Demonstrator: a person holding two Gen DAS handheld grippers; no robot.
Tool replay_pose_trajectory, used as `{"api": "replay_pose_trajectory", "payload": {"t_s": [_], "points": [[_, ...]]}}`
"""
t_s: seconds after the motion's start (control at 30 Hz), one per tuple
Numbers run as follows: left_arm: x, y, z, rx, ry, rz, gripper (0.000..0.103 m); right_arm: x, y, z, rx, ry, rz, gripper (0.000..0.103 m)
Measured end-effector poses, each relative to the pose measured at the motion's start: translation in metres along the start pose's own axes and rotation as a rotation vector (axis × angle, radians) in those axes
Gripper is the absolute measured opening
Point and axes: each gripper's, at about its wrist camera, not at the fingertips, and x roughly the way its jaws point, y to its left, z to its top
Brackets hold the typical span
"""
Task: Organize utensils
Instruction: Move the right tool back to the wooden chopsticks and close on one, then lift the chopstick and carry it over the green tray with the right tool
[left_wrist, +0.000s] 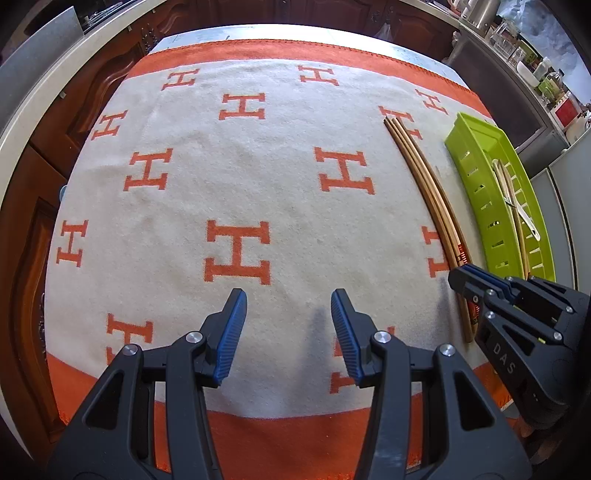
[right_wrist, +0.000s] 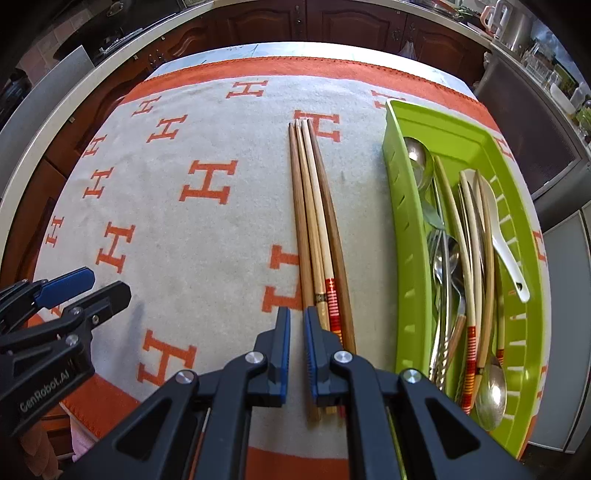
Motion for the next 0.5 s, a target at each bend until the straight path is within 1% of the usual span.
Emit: {"api": "replay_pose_trajectory", "payload": {"t_s": [0.17, 0.2, 0.33, 0.37, 0.43, 0.5], "points": [[0.000, 0.000, 0.000, 0.001, 0.000, 0.001, 0.044, 0.007, 0.000, 0.009, -0.007, 0.015, -0.035, 0.009], [0.000, 0.000, -0.001, 0.000, 0.000, 0.002, 0.044, 0.012, 0.000, 0.010, -0.005, 0.036, -0.024, 0.011], [-0.001, 0.001, -0.001, -0.002, 0.000, 0.002, 0.044, 0.011, 0.000, 0.018, -0.005, 0.037, 0.016, 0.011], [-0.001, 0.001, -0.001, -0.004, 0.000, 0.003, 0.044, 0.010, 0.001, 0.019, -0.009, 0.033, 0.023, 0.007], [0.000, 0.001, -0.001, -0.005, 0.004, 0.001, 0.044, 0.009, 0.003, 0.019, -0.024, 0.028, 0.040, 0.007], [0.001, 0.001, -0.001, -0.004, 0.009, 0.000, 0.045, 0.008, 0.005, 0.017, -0.020, 0.028, 0.084, 0.007]]}}
